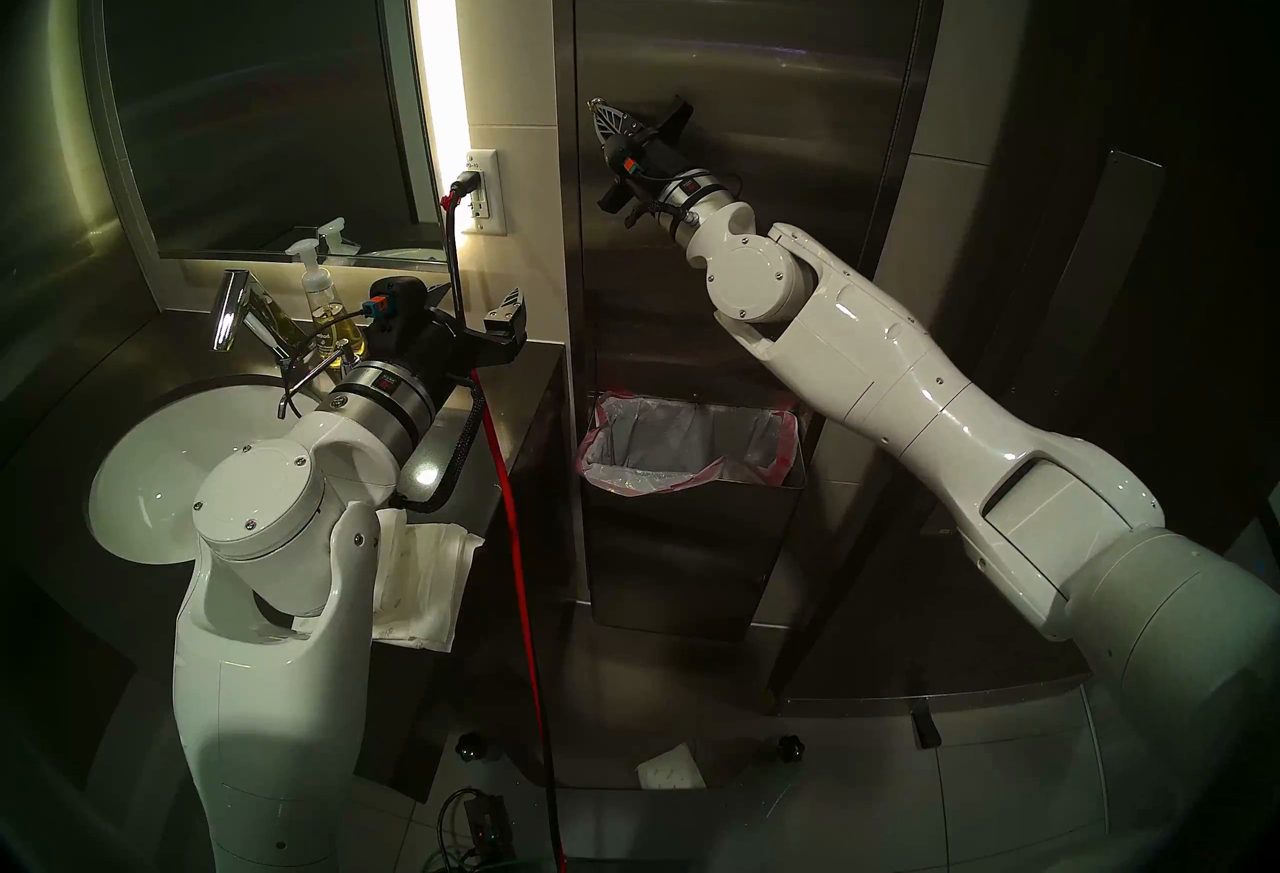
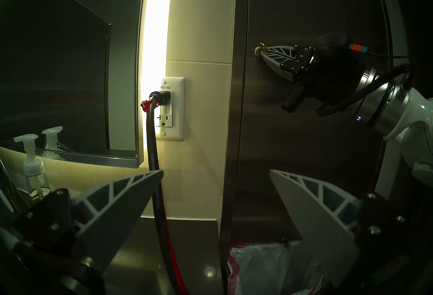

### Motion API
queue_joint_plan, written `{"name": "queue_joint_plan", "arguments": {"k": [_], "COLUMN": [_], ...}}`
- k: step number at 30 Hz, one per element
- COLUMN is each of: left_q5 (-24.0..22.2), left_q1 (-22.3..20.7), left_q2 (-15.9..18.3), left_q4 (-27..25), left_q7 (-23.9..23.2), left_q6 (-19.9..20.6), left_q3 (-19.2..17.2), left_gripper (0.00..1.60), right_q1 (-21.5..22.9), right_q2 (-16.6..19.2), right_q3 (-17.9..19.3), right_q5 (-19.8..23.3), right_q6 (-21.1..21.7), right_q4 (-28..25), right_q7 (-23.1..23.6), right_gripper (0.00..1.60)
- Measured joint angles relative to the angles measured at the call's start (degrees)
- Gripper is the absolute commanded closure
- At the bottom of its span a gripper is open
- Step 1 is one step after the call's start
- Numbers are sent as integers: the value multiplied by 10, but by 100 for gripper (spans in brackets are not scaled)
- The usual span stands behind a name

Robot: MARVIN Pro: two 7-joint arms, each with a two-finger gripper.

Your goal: Twist key and close towel dispenser

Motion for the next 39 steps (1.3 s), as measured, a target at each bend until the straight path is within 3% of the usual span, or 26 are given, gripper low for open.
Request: {"name": "queue_joint_plan", "arguments": {"k": [13,14,15,16,18,19,27,29,30,31,32,36,39], "left_q5": [0,0,0,0,0,0,0,0,0,0,0,0,0], "left_q1": [0,0,0,0,0,0,0,0,0,0,0,0,0], "left_q2": [0,0,0,0,0,0,0,0,0,0,0,0,0], "left_q4": [0,0,0,0,0,0,0,0,0,0,0,0,0], "left_q7": [0,0,0,0,0,0,0,0,0,0,0,0,0], "left_q6": [0,0,0,0,0,0,0,0,0,0,0,0,0], "left_q3": [0,0,0,0,0,0,0,0,0,0,0,0,0], "left_gripper": [0,0,0,0,0,0,0,0,0,0,0,0,0], "right_q1": [40,42,43,45,46,46,31,22,18,14,10,-16,-33], "right_q2": [55,57,58,60,62,62,60,55,53,50,48,33,24], "right_q3": [-19,-17,-14,-11,-5,-2,13,17,20,22,24,34,39], "right_q5": [-31,-31,-29,-26,-20,-17,13,22,27,32,37,64,82], "right_q6": [-37,-38,-38,-38,-36,-33,-10,-3,0,3,6,27,39], "right_q4": [-2,-3,-4,-5,-9,-12,-34,-39,-41,-43,-45,-59,-69], "right_q7": [93,97,102,106,110,111,104,97,92,88,83,57,41], "right_gripper": [156,129,83,66,10,0,0,21,21,64,84,107,113]}}
